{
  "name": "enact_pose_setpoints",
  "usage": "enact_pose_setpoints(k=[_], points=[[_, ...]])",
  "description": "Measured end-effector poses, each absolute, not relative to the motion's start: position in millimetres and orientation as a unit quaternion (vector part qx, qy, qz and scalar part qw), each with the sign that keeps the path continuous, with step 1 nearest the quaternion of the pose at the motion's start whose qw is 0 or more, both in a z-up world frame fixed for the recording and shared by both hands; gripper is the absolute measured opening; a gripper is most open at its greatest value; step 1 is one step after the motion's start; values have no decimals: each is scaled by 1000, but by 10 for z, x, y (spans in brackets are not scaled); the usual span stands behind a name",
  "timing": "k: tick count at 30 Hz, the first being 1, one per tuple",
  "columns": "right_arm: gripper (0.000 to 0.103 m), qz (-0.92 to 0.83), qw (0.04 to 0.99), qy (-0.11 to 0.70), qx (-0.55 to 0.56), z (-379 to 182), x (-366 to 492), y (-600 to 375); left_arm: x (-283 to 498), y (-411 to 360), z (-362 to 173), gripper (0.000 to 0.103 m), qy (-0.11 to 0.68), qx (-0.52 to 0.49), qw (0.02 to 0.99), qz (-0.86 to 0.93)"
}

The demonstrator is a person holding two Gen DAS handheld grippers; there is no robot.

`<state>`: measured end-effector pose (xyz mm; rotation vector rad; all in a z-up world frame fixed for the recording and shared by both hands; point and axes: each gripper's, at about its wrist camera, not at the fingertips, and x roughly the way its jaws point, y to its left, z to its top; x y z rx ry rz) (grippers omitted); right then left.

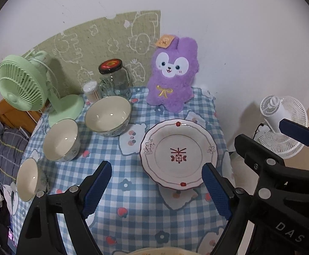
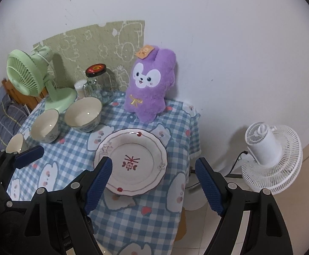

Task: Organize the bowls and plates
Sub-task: 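Move both tools forward to the rim of the red-rimmed white plate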

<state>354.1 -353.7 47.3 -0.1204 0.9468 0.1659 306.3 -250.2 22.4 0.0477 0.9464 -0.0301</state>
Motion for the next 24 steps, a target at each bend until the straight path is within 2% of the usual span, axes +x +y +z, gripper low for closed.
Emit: enact_pose_setpoints(k=[6, 10, 13, 24], points=[[81, 85, 878, 470, -38, 134, 3767, -3609, 3271, -2549, -17, 85, 463, 23, 886, -10], [76, 94, 873, 477, -38, -53, 3900, -3594, 3413, -2547, -205, 84, 471, 20, 882, -5], [75, 99, 873, 476, -38, -177, 3984, -3588, 3520, -2552, -337, 83, 477, 17, 879, -8], [74, 97, 863, 494, -35, -577, 4247, -3655, 3843, -2530, -760, 70, 512, 7, 859, 0]])
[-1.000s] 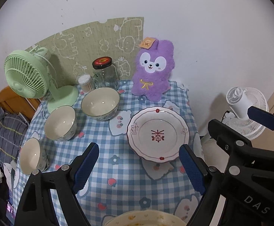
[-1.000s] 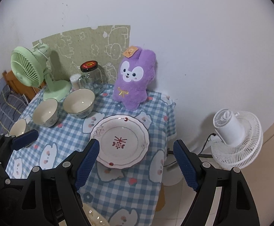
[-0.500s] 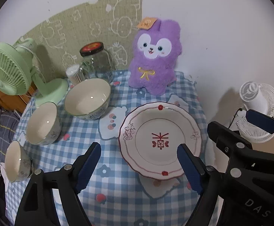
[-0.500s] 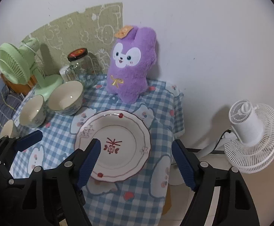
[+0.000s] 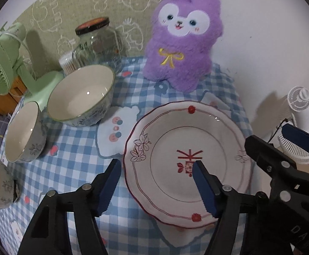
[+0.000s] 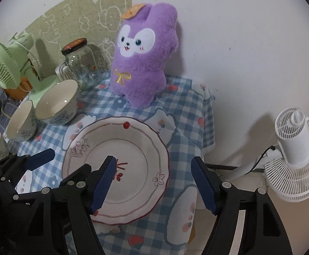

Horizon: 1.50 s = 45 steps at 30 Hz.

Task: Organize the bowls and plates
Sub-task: 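Move both tools forward to the rim of the red-rimmed white plate, then close both tools on the red-rimmed plate's rim, then lift the red-rimmed plate off the tablecloth with both tools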

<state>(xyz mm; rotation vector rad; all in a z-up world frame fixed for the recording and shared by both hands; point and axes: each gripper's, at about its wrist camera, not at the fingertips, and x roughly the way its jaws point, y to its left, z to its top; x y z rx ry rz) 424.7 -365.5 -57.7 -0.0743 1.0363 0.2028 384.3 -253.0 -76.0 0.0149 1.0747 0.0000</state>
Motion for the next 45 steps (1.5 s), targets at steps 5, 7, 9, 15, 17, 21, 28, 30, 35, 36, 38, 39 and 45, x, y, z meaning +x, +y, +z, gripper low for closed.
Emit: enact_pose_setpoints(k=[5, 7, 9, 15, 17, 21, 28, 30, 35, 36, 38, 39, 45], points=[[69, 101, 854, 508, -35, -752, 4324, -3641, 3925, -2538, -912, 65, 526, 18, 850, 1], [67, 102, 851, 513, -33, -817, 4357, -3638, 3956, -2523, -962, 63, 531, 16, 847, 1], [66, 102, 848, 519, -32, -872, 4395, -3638, 3971, -2523, -984, 62, 527, 23, 849, 5], [64, 103, 840, 531, -39, -996, 4510, -3632, 4039, -2549, -1022, 60, 520, 56, 852, 4], [64, 102, 838, 535, -39, -1031, 4539, -3624, 4046, -2535, -1028, 60, 519, 61, 852, 6], [64, 106, 833, 542, -43, -1085, 4566, -3582, 4075, -2456, -1054, 60, 527, 50, 848, 11], [61, 107, 824, 554, -46, -1197, 4599, -3558, 4123, -2403, -1164, 55, 546, 26, 837, 9], [60, 107, 822, 557, -46, -1223, 4601, -3560, 4117, -2439, -1207, 54, 547, 35, 836, 11], [55, 105, 817, 565, -56, -1314, 4634, -3556, 4125, -2427, -1218, 54, 543, 32, 839, 15], [55, 105, 817, 565, -56, -1326, 4638, -3556, 4138, -2423, -1221, 54, 544, 32, 838, 13], [55, 107, 818, 562, -59, -1326, 4648, -3543, 4162, -2443, -1223, 54, 545, 44, 838, 12], [55, 107, 819, 561, -64, -1325, 4655, -3530, 4166, -2449, -1223, 54, 544, 48, 838, 12], [53, 105, 818, 561, -67, -1321, 4677, -3494, 4170, -2446, -1242, 54, 541, 53, 839, 16]])
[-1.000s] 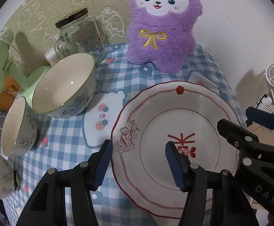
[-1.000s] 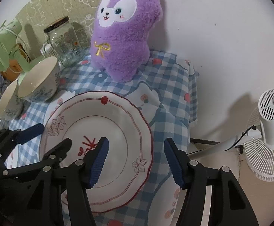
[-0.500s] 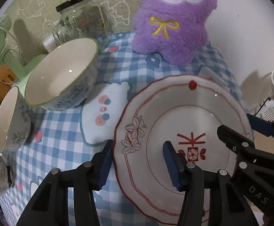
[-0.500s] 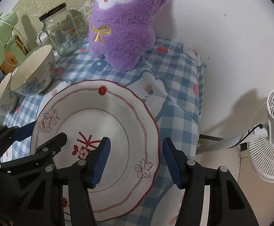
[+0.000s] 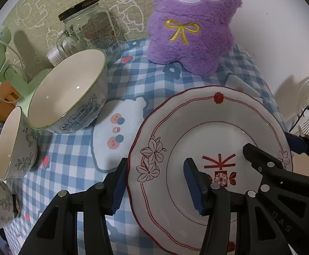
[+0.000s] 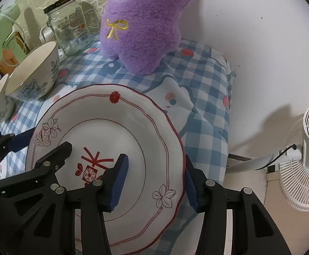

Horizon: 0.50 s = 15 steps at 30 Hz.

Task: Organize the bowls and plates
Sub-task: 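Lift the red-rimmed plate off the tablecloth with both tools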

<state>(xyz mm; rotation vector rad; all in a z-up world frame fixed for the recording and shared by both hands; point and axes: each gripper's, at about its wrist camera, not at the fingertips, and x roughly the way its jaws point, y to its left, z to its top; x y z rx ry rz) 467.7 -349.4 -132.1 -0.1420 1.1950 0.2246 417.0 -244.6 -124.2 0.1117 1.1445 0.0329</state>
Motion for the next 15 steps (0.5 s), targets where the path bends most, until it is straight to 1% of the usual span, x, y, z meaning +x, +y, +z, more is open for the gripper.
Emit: enact_pose_setpoints(k=[9, 10, 12, 13, 14, 15], points=[[53, 98, 815, 567, -58, -1321, 4676, -3503, 4155, -2467, -1257, 53, 544, 63, 836, 19], [53, 98, 814, 569, -56, -1319, 4671, -3508, 4137, -2463, -1255, 51, 546, 62, 835, 19], [49, 94, 814, 570, -57, -1305, 4641, -3519, 4103, -2460, -1250, 44, 547, 66, 834, 25], [46, 92, 815, 569, -56, -1298, 4626, -3533, 4094, -2453, -1245, 43, 550, 65, 832, 26], [44, 89, 816, 569, -53, -1292, 4610, -3552, 4074, -2446, -1236, 41, 551, 62, 831, 28], [44, 87, 815, 570, -50, -1287, 4597, -3568, 4069, -2447, -1233, 40, 551, 65, 831, 31]])
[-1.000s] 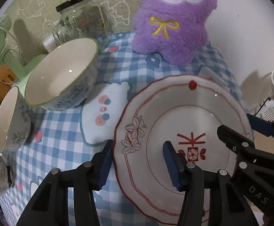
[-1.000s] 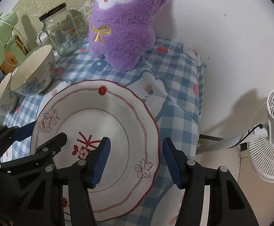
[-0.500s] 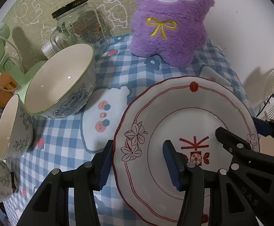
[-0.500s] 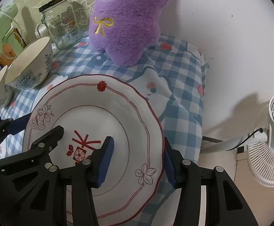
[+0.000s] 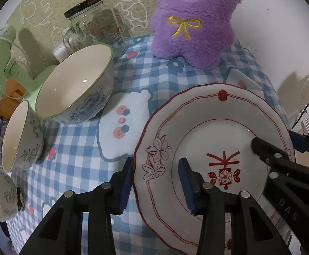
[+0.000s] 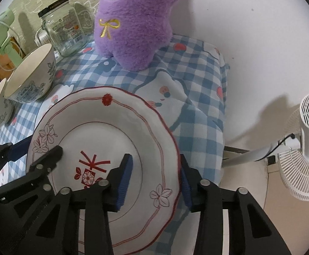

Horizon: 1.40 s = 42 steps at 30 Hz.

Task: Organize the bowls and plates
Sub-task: 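Lift the red-rimmed plate off the tablecloth with both tools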

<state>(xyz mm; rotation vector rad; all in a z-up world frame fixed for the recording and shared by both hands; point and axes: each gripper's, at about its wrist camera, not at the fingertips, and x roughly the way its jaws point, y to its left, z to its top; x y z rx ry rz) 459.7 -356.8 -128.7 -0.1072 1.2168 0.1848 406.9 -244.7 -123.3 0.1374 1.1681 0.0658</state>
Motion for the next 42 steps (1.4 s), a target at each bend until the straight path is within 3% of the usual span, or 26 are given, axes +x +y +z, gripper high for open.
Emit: enact_pose_setpoints(k=[18, 42], points=[[44, 111, 812, 570, -56, -1221, 4227, -3399, 3642, -2252, -1171, 39, 586, 45, 808, 36], [44, 71, 816, 571, -57, -1150, 4015, -3378, 3557, -2252, -1097, 39, 565, 27, 824, 33]])
